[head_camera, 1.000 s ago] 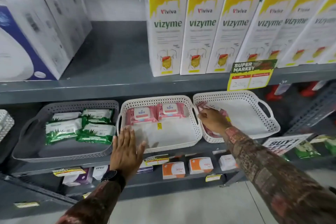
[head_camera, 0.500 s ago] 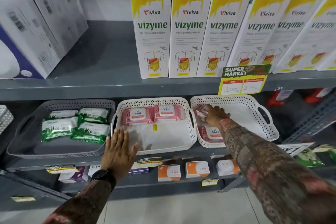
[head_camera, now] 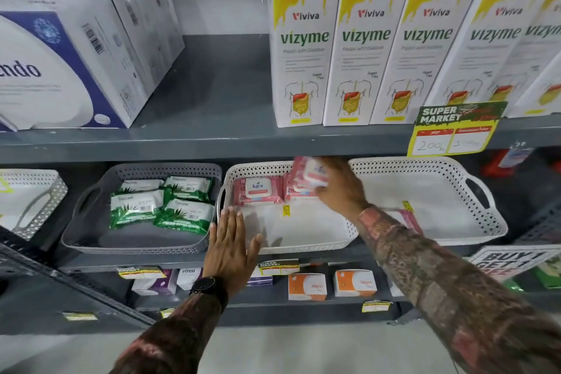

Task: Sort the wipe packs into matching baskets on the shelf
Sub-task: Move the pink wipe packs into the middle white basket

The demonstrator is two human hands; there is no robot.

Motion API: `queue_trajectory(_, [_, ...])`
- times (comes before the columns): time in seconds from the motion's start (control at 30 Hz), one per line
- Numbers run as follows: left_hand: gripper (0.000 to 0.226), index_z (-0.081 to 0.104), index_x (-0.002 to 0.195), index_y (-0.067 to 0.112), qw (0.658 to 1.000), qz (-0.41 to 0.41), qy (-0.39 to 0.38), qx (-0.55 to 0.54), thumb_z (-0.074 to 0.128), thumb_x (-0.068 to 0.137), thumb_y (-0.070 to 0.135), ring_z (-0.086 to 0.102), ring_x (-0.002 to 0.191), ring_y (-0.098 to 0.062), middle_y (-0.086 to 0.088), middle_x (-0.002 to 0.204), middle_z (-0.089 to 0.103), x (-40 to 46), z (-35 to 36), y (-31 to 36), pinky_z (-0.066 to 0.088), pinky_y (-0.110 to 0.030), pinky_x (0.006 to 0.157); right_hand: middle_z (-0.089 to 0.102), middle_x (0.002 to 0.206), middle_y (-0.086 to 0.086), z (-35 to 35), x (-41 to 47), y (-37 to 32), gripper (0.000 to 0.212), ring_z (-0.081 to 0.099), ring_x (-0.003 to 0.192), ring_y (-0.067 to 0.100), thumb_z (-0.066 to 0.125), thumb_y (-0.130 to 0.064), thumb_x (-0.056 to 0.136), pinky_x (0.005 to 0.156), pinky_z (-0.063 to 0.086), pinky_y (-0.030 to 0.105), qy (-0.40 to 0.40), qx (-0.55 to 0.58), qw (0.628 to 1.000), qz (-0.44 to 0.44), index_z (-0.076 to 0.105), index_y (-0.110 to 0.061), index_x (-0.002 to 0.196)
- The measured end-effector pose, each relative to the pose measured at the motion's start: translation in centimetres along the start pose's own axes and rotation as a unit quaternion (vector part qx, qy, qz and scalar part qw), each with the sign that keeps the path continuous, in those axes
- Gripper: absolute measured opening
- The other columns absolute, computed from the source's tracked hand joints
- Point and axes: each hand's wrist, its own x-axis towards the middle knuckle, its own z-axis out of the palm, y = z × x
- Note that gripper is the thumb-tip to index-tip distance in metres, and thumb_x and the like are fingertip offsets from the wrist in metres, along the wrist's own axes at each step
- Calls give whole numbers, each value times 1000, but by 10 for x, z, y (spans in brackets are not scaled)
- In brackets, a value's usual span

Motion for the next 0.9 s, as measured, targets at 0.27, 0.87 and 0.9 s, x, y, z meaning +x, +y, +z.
queue_trajectory(0.27, [83,-19,159,10,1000,7,16,-13,6,101,64,-28,154,-23,-15,167,-26,-2,-1,5,-8,-46,129,61,134,8,84,-14,-66,81,65,115,28,90,-10,69,80,64,37,-138,-105,970,-168,51,-17,140])
queue_trajectory(0.87, [80,3,162,11,998,16,60,4,2,102,64,-8,159,-23,-10,171,-1,-3,8,23,-7,-49,129,59,145,-7,-52,-19,65,47,58,126,25,69,-22,84,101,49,38,-175,-77,976,108,64,-35,129])
queue_trajectory(0.9, [81,3,162,11,998,14,59,5,1,101,64,-8,159,-23,-11,171,-1,-3,10,26,-7,-48,129,60,143,-7,-61,-20,69,50,60,123,25,72,-24,84,100,50,38,-189,-73,973,109,62,-35,131])
